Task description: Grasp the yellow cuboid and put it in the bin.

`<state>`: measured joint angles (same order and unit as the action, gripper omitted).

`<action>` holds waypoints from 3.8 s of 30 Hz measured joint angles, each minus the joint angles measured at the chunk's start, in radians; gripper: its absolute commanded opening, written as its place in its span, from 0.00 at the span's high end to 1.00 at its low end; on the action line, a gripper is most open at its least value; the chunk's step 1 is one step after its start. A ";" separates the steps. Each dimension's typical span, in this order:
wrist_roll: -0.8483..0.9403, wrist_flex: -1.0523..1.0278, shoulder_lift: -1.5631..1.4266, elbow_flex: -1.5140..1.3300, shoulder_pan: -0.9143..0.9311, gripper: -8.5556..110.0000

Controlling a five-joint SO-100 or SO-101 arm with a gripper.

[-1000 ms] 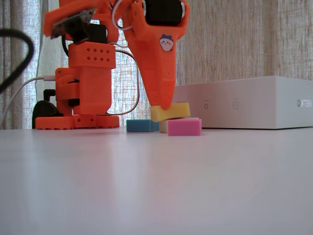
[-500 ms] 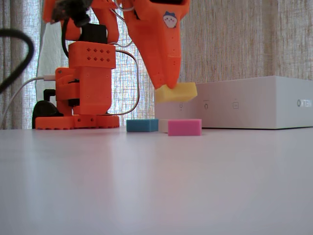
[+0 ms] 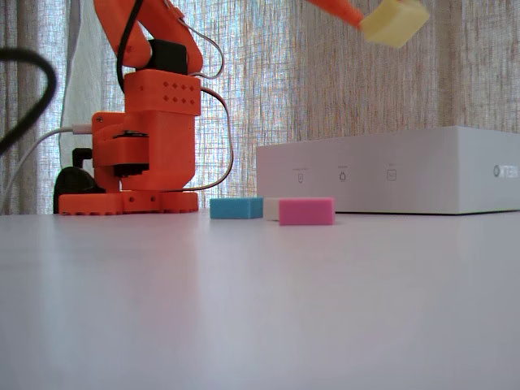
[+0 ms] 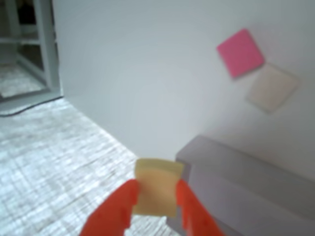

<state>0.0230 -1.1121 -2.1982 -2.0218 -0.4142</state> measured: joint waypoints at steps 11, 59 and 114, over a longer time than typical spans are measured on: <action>0.143 -0.011 0.014 -0.049 -0.272 1.00; 0.262 0.298 -0.804 -0.632 0.449 0.63; 0.262 -0.216 -1.114 -0.931 0.476 1.00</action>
<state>0.2853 -1.3284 -3.3119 -2.9529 0.0614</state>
